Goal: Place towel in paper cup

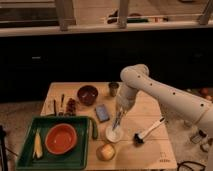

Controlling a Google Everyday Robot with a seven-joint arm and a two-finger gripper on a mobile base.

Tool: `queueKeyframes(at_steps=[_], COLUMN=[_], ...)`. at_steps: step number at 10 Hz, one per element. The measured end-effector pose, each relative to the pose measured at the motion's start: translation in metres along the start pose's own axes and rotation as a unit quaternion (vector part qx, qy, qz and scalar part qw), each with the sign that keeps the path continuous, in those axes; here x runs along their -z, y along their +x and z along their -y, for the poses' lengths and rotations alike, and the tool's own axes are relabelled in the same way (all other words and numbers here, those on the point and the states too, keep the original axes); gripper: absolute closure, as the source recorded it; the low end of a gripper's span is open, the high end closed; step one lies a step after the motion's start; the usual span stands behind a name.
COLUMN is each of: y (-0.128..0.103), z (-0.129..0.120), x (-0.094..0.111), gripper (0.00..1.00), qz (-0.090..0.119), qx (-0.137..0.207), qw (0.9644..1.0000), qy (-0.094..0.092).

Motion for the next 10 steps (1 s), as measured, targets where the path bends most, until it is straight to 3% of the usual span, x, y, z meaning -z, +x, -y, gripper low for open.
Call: queueKeyframes(at_steps=[5, 10], y=[0.003, -0.005], z=[-0.007, -0.01], x=[0.016, 0.031], gripper=[1.0, 1.0], qz=[-0.022, -0.025], qx=[-0.017, -0.001], qw=[0.9994, 0.9989], qy=[0.02, 0.04])
